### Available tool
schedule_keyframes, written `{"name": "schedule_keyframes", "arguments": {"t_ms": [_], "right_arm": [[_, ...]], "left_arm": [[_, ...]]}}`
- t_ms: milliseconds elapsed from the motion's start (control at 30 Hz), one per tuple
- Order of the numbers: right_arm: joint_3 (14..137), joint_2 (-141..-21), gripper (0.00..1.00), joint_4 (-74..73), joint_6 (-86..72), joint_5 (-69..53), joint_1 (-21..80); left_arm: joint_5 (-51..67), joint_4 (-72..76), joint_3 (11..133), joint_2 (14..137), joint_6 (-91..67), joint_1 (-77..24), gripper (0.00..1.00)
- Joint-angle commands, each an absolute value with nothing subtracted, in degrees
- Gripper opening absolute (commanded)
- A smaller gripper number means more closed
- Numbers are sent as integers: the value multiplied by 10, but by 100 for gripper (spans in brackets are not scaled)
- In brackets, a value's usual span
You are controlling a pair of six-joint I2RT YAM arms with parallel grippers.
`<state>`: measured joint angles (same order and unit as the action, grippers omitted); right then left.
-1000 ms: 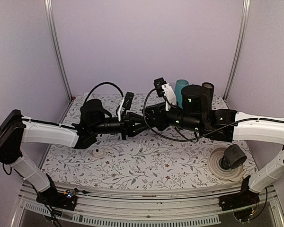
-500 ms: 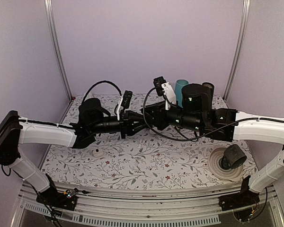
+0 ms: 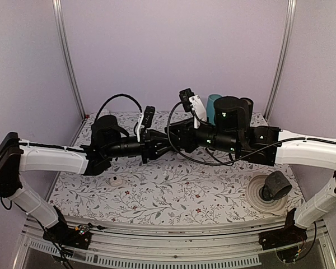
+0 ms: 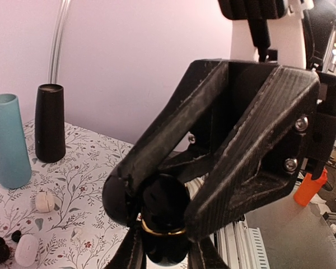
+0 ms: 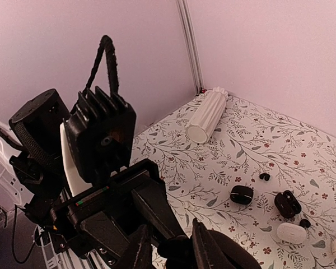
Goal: Insert the wireless bluetooth earbuds into the charging case
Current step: Insert the left earbud into the left side groove of the charging case.
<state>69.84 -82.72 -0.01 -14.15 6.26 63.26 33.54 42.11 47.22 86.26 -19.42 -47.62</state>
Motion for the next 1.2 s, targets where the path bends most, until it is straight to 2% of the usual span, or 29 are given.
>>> {"name": "schedule_keyframes", "arguments": {"t_ms": [0,1167], "right_arm": [[716,-841,25,-21,-139,33,642],[733,-852,29,-62,-136,54,642]], "left_arm": [[323,432,488,846,-180,-474,0],[306,405,490,835,-154,-473,0]]}}
